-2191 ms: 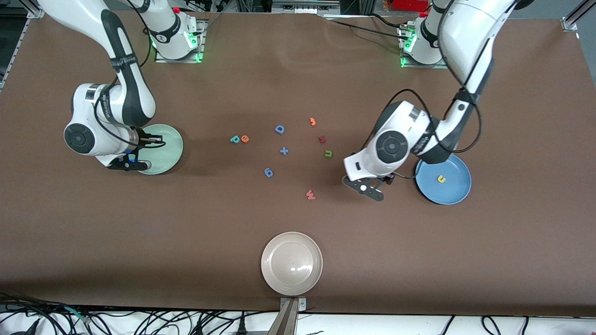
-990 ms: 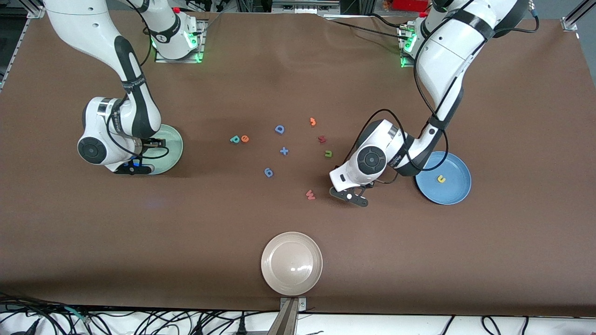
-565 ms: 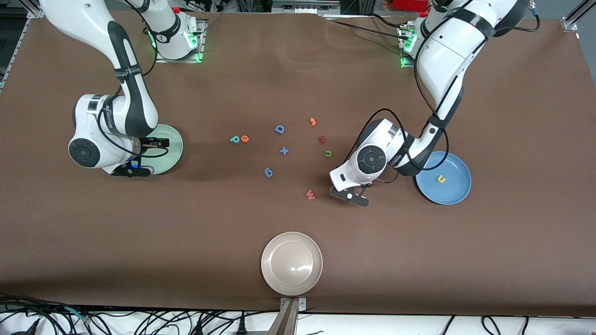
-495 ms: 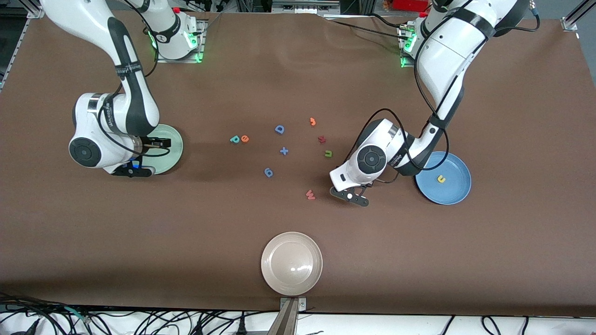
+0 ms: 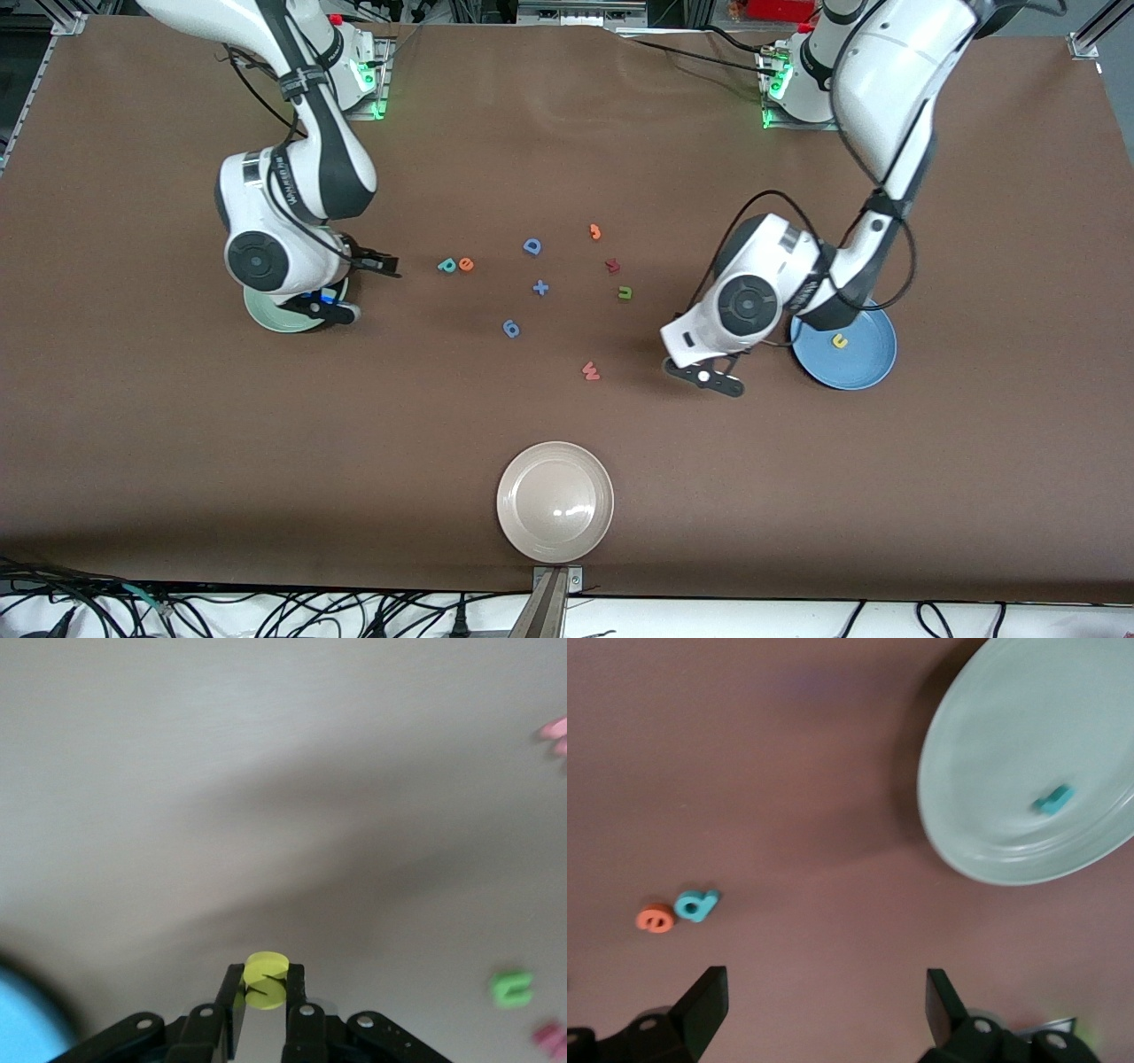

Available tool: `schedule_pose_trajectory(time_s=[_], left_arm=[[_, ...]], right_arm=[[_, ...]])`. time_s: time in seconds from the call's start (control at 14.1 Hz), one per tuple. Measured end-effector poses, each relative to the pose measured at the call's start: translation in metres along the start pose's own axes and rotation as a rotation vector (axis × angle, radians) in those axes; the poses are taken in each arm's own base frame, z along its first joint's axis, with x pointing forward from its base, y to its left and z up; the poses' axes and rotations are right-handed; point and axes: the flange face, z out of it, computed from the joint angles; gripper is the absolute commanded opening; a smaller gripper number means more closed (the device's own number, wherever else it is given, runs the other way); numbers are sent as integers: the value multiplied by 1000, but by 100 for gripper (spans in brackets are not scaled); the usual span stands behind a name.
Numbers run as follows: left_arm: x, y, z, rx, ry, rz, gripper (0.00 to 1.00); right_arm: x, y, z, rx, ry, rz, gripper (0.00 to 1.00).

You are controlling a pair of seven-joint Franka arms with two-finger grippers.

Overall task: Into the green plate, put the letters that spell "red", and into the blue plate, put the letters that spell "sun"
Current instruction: 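Grip the yellow s with the left gripper while the right gripper reaches the d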

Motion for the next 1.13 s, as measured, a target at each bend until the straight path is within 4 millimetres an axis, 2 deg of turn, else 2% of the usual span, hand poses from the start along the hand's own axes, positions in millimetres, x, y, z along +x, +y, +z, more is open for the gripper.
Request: schedule_pose_trajectory(time_s=[0.14,0.21,0.42,0.57,0.71,0.78,0.85,0.92,0.99,1.13], left_arm=[[-9,-51,-13,-3,-31,48,3],[-13,-80,-12,-12,-41,71,4],[-31,-157,9,-49,-78,100,4],[-43,-185,28,-50,-101,105,4],[-50,-186,47,-35,-106,119,8],[-52,-183,57,-35,-104,125,16],[-54,-181,65,-37,-102,129,43],[-56,-179,71,-39,-103,132,79],[-58,-178,75,-41,-105,134,100],[-59,-179,76,-42,-105,131,100]], right_arm=[[-9,-18,4,26,-1,56,98],[-12,-27,8,35,2,82,98],[-25,-59,31,58,32,157,98],[-31,-73,55,74,56,186,98],[-34,-75,80,87,78,198,98],[-34,-72,90,88,84,201,98],[-34,-69,97,89,89,205,98],[-34,-67,102,94,97,208,98],[-33,-65,107,107,114,211,98],[-33,-62,116,125,141,215,97]])
